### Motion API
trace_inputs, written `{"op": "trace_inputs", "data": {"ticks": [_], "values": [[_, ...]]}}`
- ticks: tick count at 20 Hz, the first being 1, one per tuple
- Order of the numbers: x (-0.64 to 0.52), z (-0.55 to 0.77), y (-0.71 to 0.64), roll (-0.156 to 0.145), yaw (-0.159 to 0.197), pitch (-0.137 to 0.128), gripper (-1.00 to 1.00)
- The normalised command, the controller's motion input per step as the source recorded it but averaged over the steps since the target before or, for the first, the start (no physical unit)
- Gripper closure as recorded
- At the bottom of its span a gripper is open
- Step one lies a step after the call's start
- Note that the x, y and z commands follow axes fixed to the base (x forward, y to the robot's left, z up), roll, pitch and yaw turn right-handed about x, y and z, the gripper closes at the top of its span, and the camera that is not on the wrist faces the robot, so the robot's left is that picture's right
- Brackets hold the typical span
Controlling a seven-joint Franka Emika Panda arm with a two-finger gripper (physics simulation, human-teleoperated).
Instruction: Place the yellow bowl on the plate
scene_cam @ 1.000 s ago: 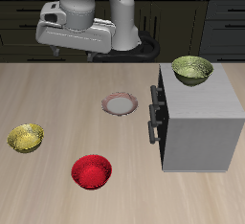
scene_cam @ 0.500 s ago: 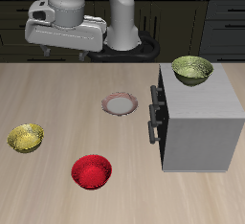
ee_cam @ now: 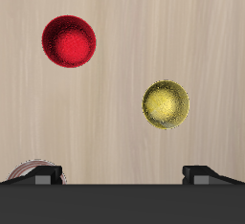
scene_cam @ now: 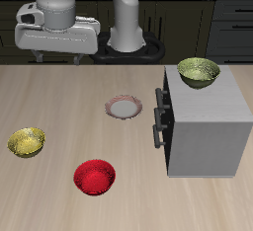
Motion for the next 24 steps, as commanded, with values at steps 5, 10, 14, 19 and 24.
{"op": "trace_inputs", "data": {"ticks": [5,10,14,19,24], "values": [[0.1,-0.02,-0.15,0.018,0.006,0.005,-1.0],[0.05,0.02,-0.15,0.009,-0.01,-0.002,-1.0],[0.06,-0.01,-0.27,-0.013,0.0,-0.016,-1.0],[0.08,0.0,-0.31,-0.004,0.003,-0.01,-1.0],[0.07,-0.04,-0.31,-0.038,-0.01,0.01,-1.0]]}}
